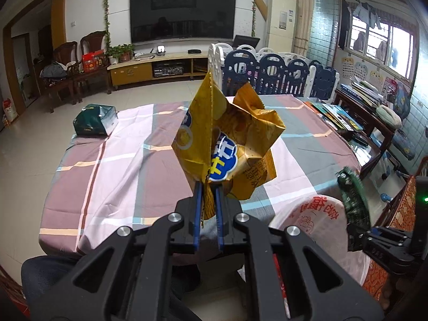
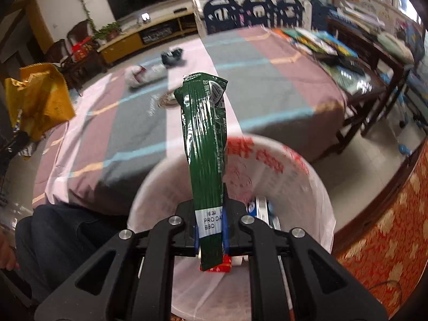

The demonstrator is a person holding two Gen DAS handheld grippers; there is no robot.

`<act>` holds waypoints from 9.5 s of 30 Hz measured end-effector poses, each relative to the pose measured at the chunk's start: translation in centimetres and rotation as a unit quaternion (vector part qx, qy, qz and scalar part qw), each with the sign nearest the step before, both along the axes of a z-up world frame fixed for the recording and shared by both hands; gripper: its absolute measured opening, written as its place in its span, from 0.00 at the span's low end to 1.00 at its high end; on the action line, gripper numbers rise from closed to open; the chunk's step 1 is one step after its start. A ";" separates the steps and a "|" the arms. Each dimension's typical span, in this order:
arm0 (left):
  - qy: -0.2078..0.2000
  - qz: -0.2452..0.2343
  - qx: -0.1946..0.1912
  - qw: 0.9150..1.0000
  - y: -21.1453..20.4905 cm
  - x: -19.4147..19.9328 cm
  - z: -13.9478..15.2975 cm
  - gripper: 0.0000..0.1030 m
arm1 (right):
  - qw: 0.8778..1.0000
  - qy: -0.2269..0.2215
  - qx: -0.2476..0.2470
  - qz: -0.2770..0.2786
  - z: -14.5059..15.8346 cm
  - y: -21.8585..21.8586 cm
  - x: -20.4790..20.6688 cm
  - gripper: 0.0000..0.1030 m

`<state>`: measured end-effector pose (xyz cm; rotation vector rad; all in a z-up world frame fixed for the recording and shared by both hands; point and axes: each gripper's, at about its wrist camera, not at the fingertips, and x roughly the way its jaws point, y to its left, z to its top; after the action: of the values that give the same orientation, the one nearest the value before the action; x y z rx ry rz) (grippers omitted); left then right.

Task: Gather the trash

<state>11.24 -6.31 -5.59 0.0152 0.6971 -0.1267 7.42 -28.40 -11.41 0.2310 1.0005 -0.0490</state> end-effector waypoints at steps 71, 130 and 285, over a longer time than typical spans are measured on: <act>0.139 -0.020 0.031 0.990 -1.5 23.5 -6.4 0.86 | 0.992 -0.062 0.018 -0.113 1.8 -5.0 9.9 0.69; 0.025 -0.094 -0.018 0.995 -4.8 -0.6 3.4 0.16 | 0.989 -0.144 -0.034 -0.016 11.9 -1.0 -3.3 0.51; -0.055 0.047 0.023 0.997 -0.1 -14.0 13.5 0.97 | 0.979 -0.185 -0.080 0.012 18.2 4.1 -11.8 0.96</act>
<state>-2.75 -6.45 7.91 0.0333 0.5887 -0.0184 -4.35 -24.34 6.83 0.0756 0.6240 -0.0627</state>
